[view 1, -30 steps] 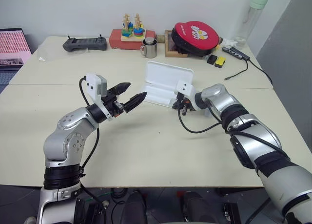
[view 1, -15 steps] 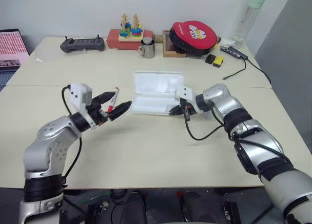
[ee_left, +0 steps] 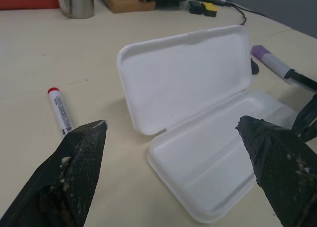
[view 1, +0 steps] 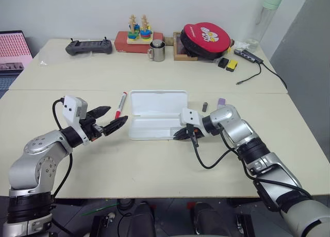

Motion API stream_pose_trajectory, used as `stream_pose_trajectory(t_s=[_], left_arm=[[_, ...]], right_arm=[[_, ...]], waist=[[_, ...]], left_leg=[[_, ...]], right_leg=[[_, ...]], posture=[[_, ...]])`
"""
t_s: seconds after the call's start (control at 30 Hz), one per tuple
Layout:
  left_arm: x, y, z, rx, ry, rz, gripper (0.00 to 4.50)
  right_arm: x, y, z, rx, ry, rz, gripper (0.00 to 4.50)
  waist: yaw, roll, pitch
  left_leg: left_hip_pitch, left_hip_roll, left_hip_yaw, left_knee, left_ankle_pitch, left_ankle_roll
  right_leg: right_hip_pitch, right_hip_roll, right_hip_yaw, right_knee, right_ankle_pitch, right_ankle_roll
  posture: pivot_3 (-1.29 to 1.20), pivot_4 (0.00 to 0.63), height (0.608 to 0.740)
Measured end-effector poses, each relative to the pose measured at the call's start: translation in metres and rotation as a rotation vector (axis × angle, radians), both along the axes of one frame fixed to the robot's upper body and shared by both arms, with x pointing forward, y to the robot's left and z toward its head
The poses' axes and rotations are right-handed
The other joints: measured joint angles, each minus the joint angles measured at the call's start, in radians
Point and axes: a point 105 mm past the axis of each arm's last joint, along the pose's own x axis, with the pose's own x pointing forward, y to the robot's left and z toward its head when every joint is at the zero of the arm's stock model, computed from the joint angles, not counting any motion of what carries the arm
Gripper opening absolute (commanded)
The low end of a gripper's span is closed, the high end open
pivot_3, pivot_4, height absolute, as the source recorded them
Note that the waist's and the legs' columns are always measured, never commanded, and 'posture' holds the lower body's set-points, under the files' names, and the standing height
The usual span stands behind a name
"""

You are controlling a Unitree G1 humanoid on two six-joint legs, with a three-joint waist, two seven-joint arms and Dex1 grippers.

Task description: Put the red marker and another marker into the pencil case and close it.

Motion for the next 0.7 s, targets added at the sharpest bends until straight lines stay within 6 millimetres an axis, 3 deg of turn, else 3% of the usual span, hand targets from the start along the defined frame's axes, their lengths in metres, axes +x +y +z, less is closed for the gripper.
stream_pose_trajectory(t_s=[0.2,0.4,0.53,0.63,0.7], left_arm=[[0.016,0.029,-0.001,0.021,-0.012,0.168,4.50],[0.039,0.047,-0.011,0.029,0.030,0.338,4.50],[0.054,0.034,-0.022,0.053,0.075,0.323,4.50],[0.063,0.026,-0.046,0.083,0.150,0.320,4.50],[0.065,0.025,-0.049,0.083,0.156,0.314,4.50]], right_arm=[[-0.004,0.003,0.007,0.035,0.006,-0.003,2.16],[-0.005,0.010,0.059,0.302,-0.002,-0.048,3.54],[-0.001,0.012,0.084,0.448,-0.020,-0.127,4.47],[0.003,0.010,0.101,0.526,-0.060,-0.196,4.47],[0.006,0.005,0.105,0.548,-0.067,-0.237,4.47]], waist=[[0.001,0.000,0.000],[0.007,-0.001,0.000],[0.013,-0.001,-0.001],[0.016,-0.001,-0.001],[0.016,-0.001,-0.001]], left_leg=[[0.000,0.000,0.000,0.000,0.000,0.000],[0.000,0.000,0.000,0.000,0.000,0.000],[0.000,0.000,0.000,0.000,0.000,0.000],[0.000,0.000,0.000,0.000,0.000,0.000],[-0.001,0.000,0.000,0.000,0.000,0.000]], right_leg=[[0.000,0.000,0.000,0.000,0.000,0.000],[0.000,0.000,-0.001,0.000,0.000,0.000],[0.000,0.000,-0.001,0.000,0.002,-0.003],[0.000,0.000,0.000,0.000,0.002,-0.003],[-0.001,0.000,0.000,0.000,0.002,-0.003]], posture=[[0.00,0.150,0.740],[0.00,0.150,0.740],[0.00,0.150,0.740],[0.00,0.150,0.740],[0.00,0.150,0.740]])
